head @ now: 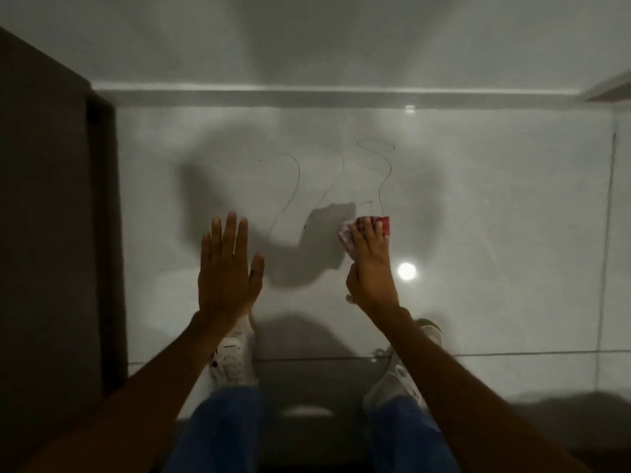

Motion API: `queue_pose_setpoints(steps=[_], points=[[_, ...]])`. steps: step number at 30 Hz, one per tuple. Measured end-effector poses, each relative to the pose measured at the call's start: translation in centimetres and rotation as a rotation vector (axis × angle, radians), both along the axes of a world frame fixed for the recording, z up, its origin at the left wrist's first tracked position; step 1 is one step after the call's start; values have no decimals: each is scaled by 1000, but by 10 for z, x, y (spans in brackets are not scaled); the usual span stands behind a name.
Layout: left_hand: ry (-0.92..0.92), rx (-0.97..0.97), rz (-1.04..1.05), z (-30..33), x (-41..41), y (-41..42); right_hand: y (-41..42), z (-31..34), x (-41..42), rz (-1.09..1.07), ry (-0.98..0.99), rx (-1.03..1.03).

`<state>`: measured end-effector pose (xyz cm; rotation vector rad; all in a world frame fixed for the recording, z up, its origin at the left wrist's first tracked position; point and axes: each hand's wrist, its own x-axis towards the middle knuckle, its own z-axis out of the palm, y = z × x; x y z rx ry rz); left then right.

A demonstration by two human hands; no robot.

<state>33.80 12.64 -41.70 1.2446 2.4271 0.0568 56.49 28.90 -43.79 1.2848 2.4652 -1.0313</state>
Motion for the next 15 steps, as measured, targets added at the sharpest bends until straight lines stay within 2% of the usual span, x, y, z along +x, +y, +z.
queue_pose_setpoints(steps=[6,10,12,13,15], points=[[51,-1,96,-101,-33,1,30,-82,31,-39,22,147],[109,30,126,-149,-54,2,36,-110,27,174,-71,219],[146,70,130,-160,-56,2,59,-121,33,277,-21,332],[153,88,140,-162,-56,1,73,-124,32,222,-27,390],[159,109,152,-162,-54,0,95,-124,13,-86,-122,436]])
